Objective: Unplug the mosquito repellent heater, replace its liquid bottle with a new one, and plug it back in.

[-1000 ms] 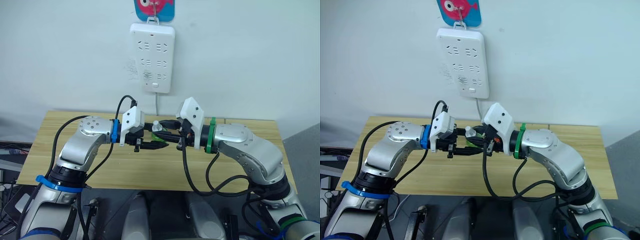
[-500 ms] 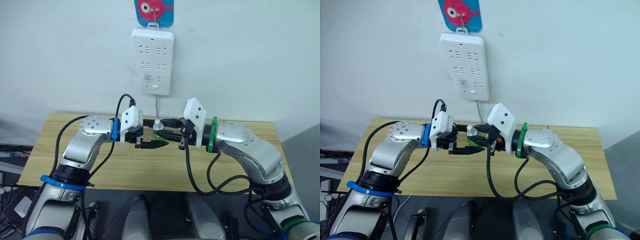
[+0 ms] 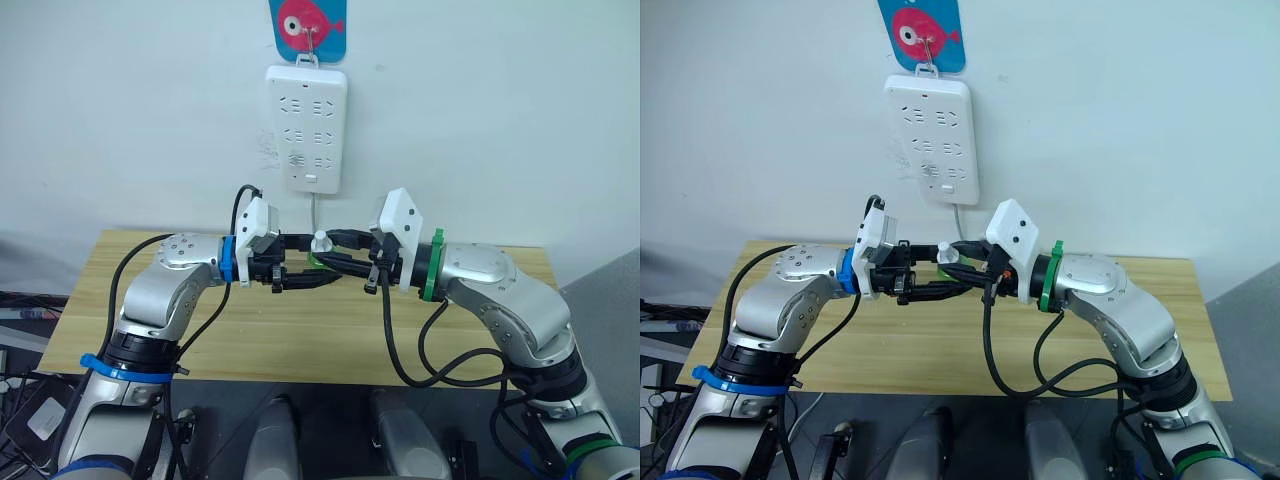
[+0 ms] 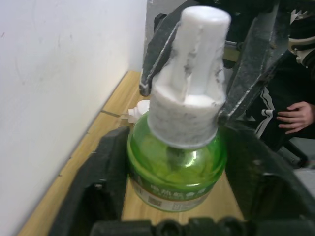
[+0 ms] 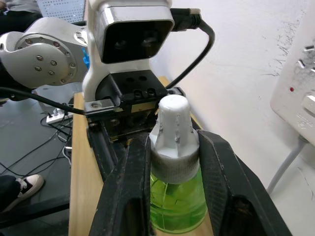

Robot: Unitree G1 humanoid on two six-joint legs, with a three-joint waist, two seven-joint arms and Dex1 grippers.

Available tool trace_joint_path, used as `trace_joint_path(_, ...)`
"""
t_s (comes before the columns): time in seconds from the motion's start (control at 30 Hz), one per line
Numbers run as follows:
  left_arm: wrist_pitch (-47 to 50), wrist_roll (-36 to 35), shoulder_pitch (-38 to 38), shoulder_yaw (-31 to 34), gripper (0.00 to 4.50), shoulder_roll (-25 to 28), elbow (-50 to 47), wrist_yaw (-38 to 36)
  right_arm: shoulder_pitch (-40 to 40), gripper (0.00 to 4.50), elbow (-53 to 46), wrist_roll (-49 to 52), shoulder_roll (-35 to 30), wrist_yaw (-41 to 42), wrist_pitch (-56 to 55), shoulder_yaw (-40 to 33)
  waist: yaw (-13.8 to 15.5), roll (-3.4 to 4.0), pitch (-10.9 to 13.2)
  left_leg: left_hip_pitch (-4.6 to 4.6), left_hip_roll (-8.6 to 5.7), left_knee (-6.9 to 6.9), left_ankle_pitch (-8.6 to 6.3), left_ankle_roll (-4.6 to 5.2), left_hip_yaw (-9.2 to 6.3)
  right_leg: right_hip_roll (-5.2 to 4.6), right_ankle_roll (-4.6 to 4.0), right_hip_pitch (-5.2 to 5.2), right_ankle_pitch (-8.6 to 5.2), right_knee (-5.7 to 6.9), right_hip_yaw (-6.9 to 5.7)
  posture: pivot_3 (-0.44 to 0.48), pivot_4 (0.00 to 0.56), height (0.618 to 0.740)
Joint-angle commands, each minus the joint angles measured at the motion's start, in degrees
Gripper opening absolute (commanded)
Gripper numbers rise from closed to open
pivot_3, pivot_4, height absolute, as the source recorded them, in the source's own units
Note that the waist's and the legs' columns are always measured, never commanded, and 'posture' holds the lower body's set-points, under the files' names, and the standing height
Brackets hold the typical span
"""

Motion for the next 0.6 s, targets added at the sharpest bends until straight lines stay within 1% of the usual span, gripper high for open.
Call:
trace_joint_path(0.03,-1.17,0.63,0.26,-0.73,2.29,0.30,-1.47,-1.07,-0.57,1.01,-1.52,1.37,0.56,0.17,-0.76,-1.93,-0.04,0.01,-0.07,0.01,0.00,0.00,0.00,0.01,0.00,0.00,0.00,0.00,0.01,0.01,0.00,-0.148,0.168,0.725)
trace_joint_path(0.1,-1.06,0.66,0.33,-0.73,2.29,0.79,-1.87,-1.65,-0.51,1.01,-1.59,2.56,0.71,0.84,-0.65,-2.36,-0.07,0.01,-0.09,0.03,0.00,0.00,0.01,0.03,0.00,0.00,-0.01,0.01,0.01,0.04,0.00,-0.143,0.167,0.725)
trace_joint_path(0.17,-0.70,0.55,0.31,-0.72,2.29,1.49,-2.55,-2.46,-0.73,1.01,-1.13,4.18,0.46,2.98,-0.84,-2.59,-0.12,0.01,-0.09,0.04,0.00,0.00,0.02,0.04,0.00,0.01,-0.01,0.01,0.01,0.07,0.00,-0.141,0.170,0.725)
trace_joint_path(0.2,-0.61,0.51,0.21,-0.82,2.29,1.99,-2.92,-3.14,-1.20,1.01,-0.39,4.57,-0.38,5.47,-1.65,-2.13,-0.13,0.01,-0.09,0.04,0.00,0.00,0.02,0.05,0.00,0.01,-0.01,0.01,0.01,0.07,0.01,-0.142,0.172,0.725)
trace_joint_path(0.3,1.29,-0.76,-0.63,-1.48,2.29,4.49,-5.07,-6.53,-6.41,1.01,9.16,3.05,-4.06,21.44,-9.57,1.90,-0.35,0.01,-0.09,0.06,-0.01,0.01,0.01,0.09,0.03,0.02,0.00,0.01,0.02,0.08,0.03,-0.137,0.177,0.725)
trace_joint_path(0.33,1.50,-0.83,-0.86,-1.73,2.29,5.13,-5.51,-7.37,-8.46,1.01,12.52,2.43,-4.42,25.38,-11.51,2.93,-0.52,0.01,-0.09,0.09,-0.01,0.05,0.00,0.11,0.04,0.02,0.00,0.04,0.03,0.09,0.02,-0.131,0.178,0.725)
trace_joint_path(0.4,1.92,-0.93,-1.37,-1.75,2.29,5.55,-5.98,-7.64,-12.57,1.01,17.43,3.40,-3.82,28.10,-9.65,3.06,-0.78,0.01,-0.09,0.14,-0.01,0.04,0.02,0.17,0.05,0.03,-0.01,0.06,0.08,0.09,0.03,-0.116,0.179,0.725)
trace_joint_path(0.43,1.93,-0.83,-1.60,-1.57,2.29,5.53,-6.06,-7.30,-13.69,1.01,18.14,3.55,-4.44,29.45,-8.61,3.32,-0.82,0.01,-0.09,0.19,0.03,0.04,0.03,0.18,0.03,0.06,-0.02,0.10,0.09,0.11,0.03,-0.116,0.179,0.725)
trace_joint_path(0.5,2.55,-1.23,-1.95,-0.90,2.29,5.19,-6.16,-6.16,-14.14,1.01,17.32,5.05,-5.84,31.75,-6.40,2.70,-0.74,0.01,-0.09,0.20,0.04,0.04,0.04,0.19,0.00,0.08,-0.03,0.10,0.09,0.19,0.01,-0.116,0.179,0.725)
trace_joint_path(0.53,2.83,-1.41,-1.93,-0.63,2.29,5.12,-6.33,-5.73,-13.81,1.01,16.43,5.76,-6.18,31.52,-5.43,1.74,-0.64,0.01,-0.09,0.19,0.04,0.04,0.04,0.19,-0.03,0.07,-0.03,0.10,0.09,0.20,-0.01,-0.116,0.179,0.725)
trace_joint_path(0.6,3.15,-1.56,-1.37,-0.43,2.29,5.18,-6.88,-5.28,-12.75,1.76,15.45,5.00,-5.84,27.81,-5.78,-0.55,-0.61,0.01,-0.09,0.17,0.03,0.03,0.05,0.18,-0.02,0.06,-0.03,0.09,0.09,0.18,0.00,-0.121,0.182,0.725)
